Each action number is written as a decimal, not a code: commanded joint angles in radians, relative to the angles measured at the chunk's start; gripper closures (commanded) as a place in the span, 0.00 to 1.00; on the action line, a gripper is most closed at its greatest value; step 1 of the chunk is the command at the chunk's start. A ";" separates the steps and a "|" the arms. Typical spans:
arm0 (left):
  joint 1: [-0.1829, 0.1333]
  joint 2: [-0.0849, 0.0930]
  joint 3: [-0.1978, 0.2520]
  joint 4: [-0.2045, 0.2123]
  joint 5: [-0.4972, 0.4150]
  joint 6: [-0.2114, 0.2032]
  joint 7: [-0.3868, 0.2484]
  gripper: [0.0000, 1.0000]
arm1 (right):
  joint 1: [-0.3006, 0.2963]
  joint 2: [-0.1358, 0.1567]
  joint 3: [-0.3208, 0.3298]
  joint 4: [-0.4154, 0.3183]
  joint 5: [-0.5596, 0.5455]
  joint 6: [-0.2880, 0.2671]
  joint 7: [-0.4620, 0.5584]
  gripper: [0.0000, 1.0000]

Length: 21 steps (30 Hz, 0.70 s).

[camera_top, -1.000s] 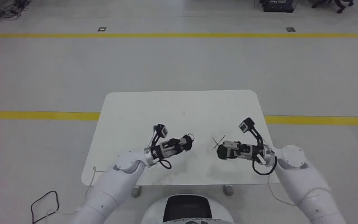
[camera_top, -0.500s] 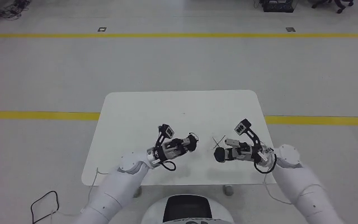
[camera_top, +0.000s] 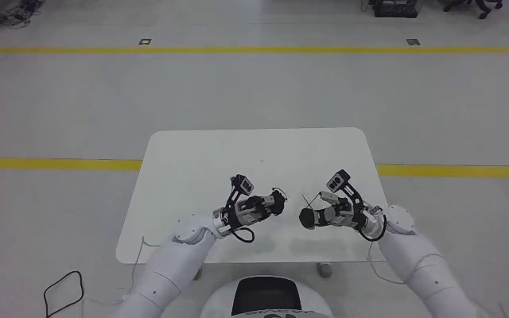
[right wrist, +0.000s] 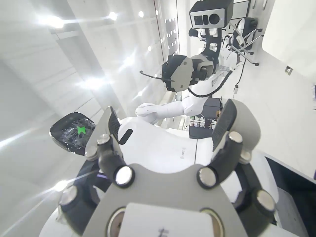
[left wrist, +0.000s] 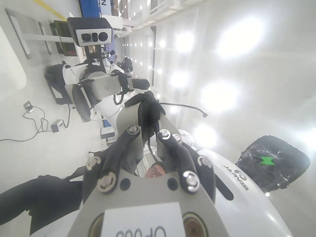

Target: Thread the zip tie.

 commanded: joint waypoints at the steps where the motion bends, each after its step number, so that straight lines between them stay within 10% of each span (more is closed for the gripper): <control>1: 0.006 -0.003 0.019 -0.008 -0.027 0.012 0.004 1.00 | -0.002 -0.001 -0.002 -0.005 0.002 0.005 -0.014 0.00; 10: -0.020 -0.037 0.042 0.073 -0.162 -0.006 -0.032 1.00 | 0.002 -0.034 -0.043 0.018 0.177 0.044 -0.007 0.00; 21: -0.009 -0.048 0.053 0.053 -0.196 0.003 -0.025 1.00 | -0.015 -0.038 -0.040 -0.014 0.188 0.028 -0.029 0.00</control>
